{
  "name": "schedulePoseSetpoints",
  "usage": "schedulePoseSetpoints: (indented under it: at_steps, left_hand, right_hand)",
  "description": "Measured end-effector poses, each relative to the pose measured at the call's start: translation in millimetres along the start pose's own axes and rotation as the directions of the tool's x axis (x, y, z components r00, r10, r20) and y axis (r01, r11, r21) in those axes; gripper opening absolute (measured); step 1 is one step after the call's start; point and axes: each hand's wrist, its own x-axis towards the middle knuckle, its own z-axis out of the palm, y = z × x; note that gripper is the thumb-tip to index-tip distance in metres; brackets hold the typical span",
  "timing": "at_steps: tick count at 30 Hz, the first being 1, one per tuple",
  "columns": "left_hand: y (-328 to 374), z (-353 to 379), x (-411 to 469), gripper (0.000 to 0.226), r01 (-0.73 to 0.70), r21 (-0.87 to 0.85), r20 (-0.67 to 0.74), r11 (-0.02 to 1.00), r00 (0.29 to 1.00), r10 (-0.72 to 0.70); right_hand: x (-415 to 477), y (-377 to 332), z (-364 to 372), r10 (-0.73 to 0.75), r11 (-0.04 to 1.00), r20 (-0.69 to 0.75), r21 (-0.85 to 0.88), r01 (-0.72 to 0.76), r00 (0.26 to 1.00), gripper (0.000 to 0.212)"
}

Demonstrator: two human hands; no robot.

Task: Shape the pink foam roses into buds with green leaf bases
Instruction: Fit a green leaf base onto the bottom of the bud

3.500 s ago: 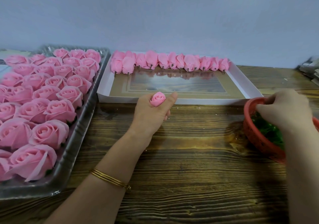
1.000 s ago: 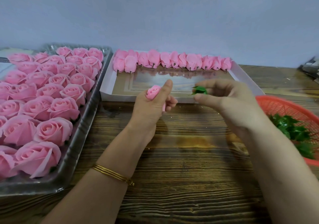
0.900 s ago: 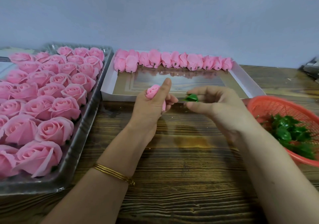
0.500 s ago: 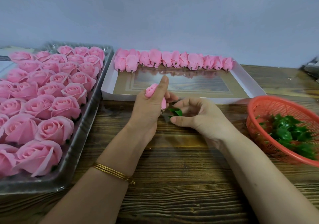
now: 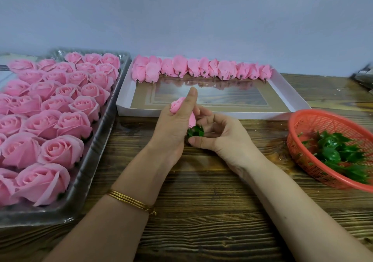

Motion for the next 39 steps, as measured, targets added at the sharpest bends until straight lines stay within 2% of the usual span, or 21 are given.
schedulePoseSetpoints:
  at_steps: [3, 8, 13, 16, 20, 24, 34, 39]
  left_hand:
    - [-0.8, 0.9, 0.3, 0.046, 0.005, -0.017, -0.003, 1.0, 1.0, -0.005]
    - [-2.5, -0.1, 1.4, 0.044, 0.028, 0.009, 0.009, 1.0, 1.0, -0.029]
    - [-2.5, 0.1, 1.1, 0.048, 0.007, 0.038, 0.023, 0.999, 1.0, -0.008]
    - [-2.6, 0.1, 2.0, 0.05, -0.007, 0.068, 0.015, 0.998, 1.0, 0.006]
    - [-1.2, -0.5, 1.1, 0.053, 0.001, 0.041, 0.03, 0.999, 1.0, -0.002]
    - [-1.1, -0.2, 1.3, 0.053, 0.002, 0.055, 0.017, 0.998, 1.0, -0.003]
    - [-2.0, -0.6, 1.7, 0.05, -0.005, 0.045, 0.033, 0.999, 0.999, 0.003]
    - [-1.4, -2.6, 2.8, 0.048, -0.014, 0.054, 0.046, 0.998, 0.999, 0.012]
  right_hand:
    - [0.8, 1.4, 1.8, -0.032, 0.999, 0.008, 0.012, 0.031, 0.999, 0.034]
    - [1.3, 3.5, 4.1, -0.071, 0.997, -0.018, 0.012, 0.071, 0.997, 0.057]
    - [0.3, 1.5, 4.8, -0.077, 0.996, -0.029, 0.039, 0.078, 0.997, 0.057]
    - [-0.6, -0.8, 5.1, -0.047, 0.991, -0.012, 0.123, 0.048, 0.999, 0.056]
    - [-0.8, -2.5, 3.0, 0.05, 0.935, 0.081, 0.347, -0.075, 0.995, 0.043]
    - [-0.2, 0.0, 1.1, 0.057, 0.95, 0.074, 0.302, -0.077, 0.996, 0.028]
    - [2.0, 2.6, 1.1, 0.04, 0.958, -0.034, 0.284, -0.029, 0.999, 0.043]
    - [1.8, 2.1, 3.1, 0.063, 0.959, -0.06, 0.282, -0.043, 0.996, 0.037]
